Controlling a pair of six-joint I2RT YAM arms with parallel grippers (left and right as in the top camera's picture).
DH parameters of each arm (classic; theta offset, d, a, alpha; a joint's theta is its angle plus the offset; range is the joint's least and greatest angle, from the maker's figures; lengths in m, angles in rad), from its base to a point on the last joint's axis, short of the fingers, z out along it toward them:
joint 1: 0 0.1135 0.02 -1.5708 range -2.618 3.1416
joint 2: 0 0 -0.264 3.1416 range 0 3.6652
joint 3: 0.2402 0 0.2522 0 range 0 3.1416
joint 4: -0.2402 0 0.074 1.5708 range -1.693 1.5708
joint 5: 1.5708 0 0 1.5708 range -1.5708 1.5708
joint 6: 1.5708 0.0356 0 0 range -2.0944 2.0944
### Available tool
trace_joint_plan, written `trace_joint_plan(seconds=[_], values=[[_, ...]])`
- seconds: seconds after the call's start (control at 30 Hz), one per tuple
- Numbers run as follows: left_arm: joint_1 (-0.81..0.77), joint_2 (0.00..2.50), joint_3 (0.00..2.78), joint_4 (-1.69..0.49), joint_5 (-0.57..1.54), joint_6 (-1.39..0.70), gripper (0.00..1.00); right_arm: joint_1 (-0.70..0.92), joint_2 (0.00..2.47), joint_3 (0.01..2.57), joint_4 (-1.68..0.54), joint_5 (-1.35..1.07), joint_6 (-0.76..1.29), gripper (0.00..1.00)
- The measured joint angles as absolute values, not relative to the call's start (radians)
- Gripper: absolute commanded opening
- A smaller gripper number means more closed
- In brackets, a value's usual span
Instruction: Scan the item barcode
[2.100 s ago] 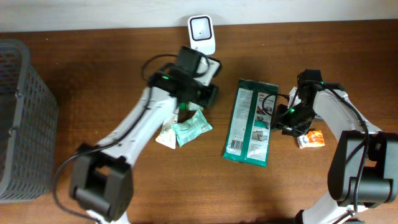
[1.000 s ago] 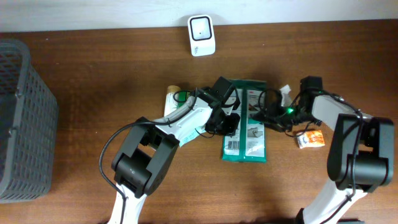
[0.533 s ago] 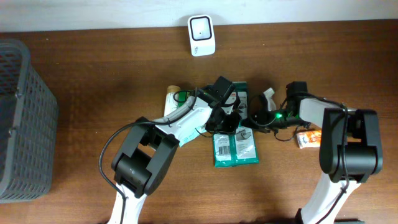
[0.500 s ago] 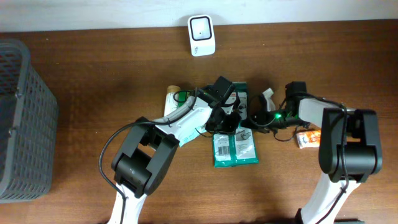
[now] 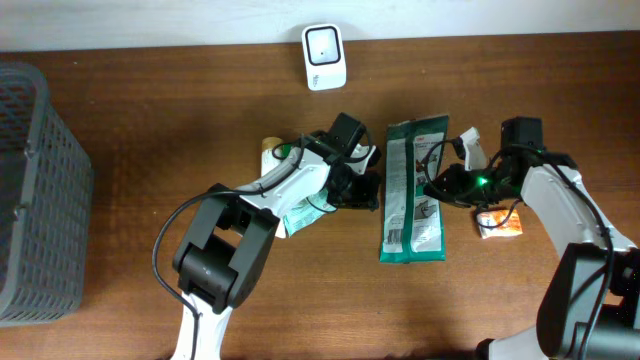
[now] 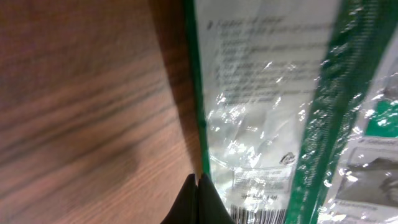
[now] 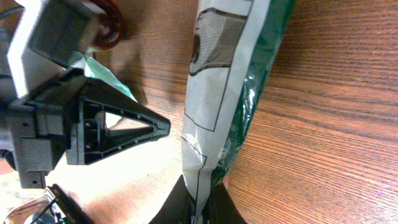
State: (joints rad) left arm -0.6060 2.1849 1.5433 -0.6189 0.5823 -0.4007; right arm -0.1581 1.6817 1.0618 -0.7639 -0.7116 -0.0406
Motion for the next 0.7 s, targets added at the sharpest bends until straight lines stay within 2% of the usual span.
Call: trace_joint_plan(seconds=[0.3,0.37,0.6,0.67,0.7], values=[[-0.654,2.204,1.543,-0.563,0.561,-0.39,0.0,-0.09,1.764,1.062,-0.703,-0.653,-0.002,0.04],[-0.65,2.217,1.543,-0.559,0.561,-0.399,0.0,-0.09,1.786,1.062,-0.698,-0.651,0.004,0.18],[-0.649,2.228,1.545,-0.556,0.564,-0.409,0.0,-0.093,1.946,1.066,-0.612,-0.691,0.02,0.2],[-0.649,2.228,1.545,-0.556,0.565,-0.41,0.0,-0.093,1.979,1.081,-0.588,-0.754,0.02,0.26],[-0.648,2.228,1.545,-0.556,0.564,-0.409,0.0,-0.093,1.99,1.084,-0.578,-0.782,0.022,0.33]])
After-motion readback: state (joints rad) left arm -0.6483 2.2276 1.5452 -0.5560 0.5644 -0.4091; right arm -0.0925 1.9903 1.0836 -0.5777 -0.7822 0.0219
